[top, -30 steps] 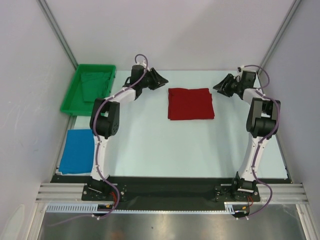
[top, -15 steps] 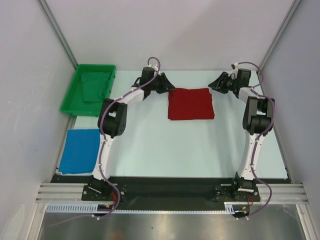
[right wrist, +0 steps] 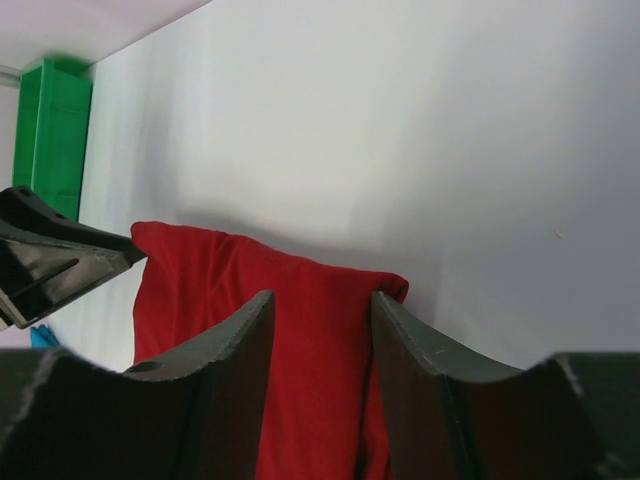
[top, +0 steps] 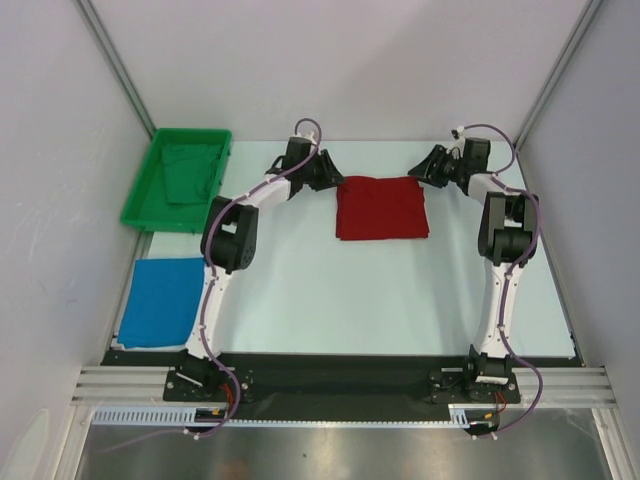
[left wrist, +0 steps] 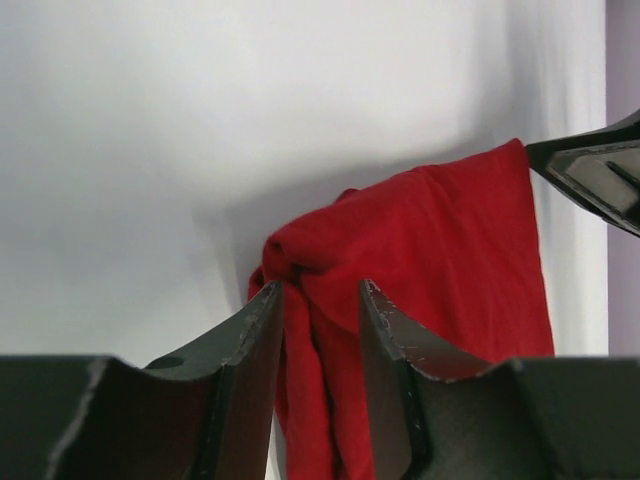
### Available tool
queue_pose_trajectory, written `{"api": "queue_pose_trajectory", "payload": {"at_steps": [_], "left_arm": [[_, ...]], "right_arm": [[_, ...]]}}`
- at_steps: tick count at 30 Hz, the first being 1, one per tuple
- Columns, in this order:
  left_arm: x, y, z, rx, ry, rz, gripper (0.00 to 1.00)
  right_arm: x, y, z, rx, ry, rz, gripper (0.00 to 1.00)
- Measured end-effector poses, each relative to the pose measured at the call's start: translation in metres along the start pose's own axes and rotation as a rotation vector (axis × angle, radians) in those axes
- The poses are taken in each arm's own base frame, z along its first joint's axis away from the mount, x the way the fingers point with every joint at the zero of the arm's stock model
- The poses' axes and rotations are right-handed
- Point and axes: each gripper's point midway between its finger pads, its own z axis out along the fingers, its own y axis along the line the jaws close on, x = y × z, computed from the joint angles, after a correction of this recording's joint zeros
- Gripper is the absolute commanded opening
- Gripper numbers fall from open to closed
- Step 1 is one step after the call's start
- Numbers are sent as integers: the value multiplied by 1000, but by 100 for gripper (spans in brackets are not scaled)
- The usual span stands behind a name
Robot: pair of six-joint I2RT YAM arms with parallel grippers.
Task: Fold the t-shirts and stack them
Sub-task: Fold the tshirt
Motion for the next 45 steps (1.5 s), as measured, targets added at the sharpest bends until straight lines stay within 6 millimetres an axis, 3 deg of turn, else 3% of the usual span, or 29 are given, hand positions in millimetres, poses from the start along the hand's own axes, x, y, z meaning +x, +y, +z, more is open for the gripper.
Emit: {"api": "queue_pose_trajectory", "payload": {"at_steps": [7,16,19,22,23,24,29,35,40,45], "left_arm": [[7,13,13,-23,20,-12,42],[3,13,27,-5,11,-34,35],[3,12,28,4,8,-42,33],[1,10,29,17,0,-46,31],[1,9,29,22,-2,-47,28],[0,8,29,27,-5,-46,26],[-7,-2,30,72,-27,-36,12],[-13,-3,29,90,-47,-28,0],[-17,-6,27,114,-47,-33,2],[-33,-15,30,156,-70,-24,21]], "right_arm": [[2,-2,4,6,8,-15,50],[4,-8,9,14,23,2,40],[7,-9,11,7,30,21,32],[8,-9,14,-3,28,42,17],[6,-7,14,-14,21,53,5],[4,-7,14,-23,14,56,0],[3,-7,10,-49,-19,97,0],[15,-21,-21,44,-40,163,0],[-3,-18,-33,52,-85,152,0],[-5,-19,-33,61,-96,160,0]]}}
